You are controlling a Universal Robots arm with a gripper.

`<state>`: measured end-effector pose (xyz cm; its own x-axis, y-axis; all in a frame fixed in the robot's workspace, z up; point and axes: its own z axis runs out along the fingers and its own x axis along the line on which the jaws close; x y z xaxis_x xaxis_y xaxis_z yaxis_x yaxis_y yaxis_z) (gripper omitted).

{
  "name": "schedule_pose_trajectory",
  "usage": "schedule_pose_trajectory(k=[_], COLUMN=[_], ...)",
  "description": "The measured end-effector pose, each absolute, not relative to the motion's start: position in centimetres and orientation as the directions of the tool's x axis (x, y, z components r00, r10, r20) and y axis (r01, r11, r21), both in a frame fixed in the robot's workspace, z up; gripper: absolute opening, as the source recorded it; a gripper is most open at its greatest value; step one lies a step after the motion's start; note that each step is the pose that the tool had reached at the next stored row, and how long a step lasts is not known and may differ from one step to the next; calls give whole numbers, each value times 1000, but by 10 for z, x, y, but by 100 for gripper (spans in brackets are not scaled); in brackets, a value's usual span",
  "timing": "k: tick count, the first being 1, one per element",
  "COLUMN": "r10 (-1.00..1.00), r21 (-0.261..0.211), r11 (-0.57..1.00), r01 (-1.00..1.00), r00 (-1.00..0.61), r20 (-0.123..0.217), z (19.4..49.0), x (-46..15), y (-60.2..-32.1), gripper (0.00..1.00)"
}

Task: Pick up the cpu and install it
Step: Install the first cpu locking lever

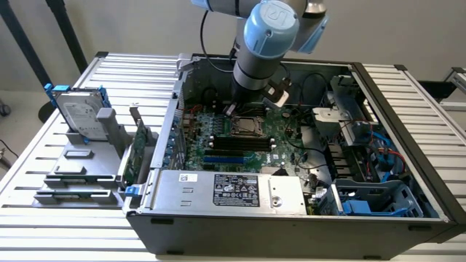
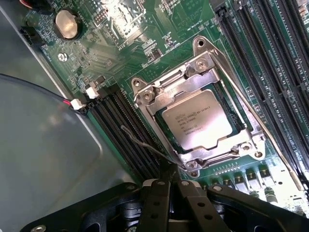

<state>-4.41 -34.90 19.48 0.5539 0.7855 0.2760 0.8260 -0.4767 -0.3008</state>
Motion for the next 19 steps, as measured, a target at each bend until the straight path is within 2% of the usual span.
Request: schedule_pose_trajectory(k=[19], r10=[785], r21=[-301], r11=[-477], r01=[826], r00=[554], r20=[276], z=[193], x=[-40], y=[-348], gripper=[11])
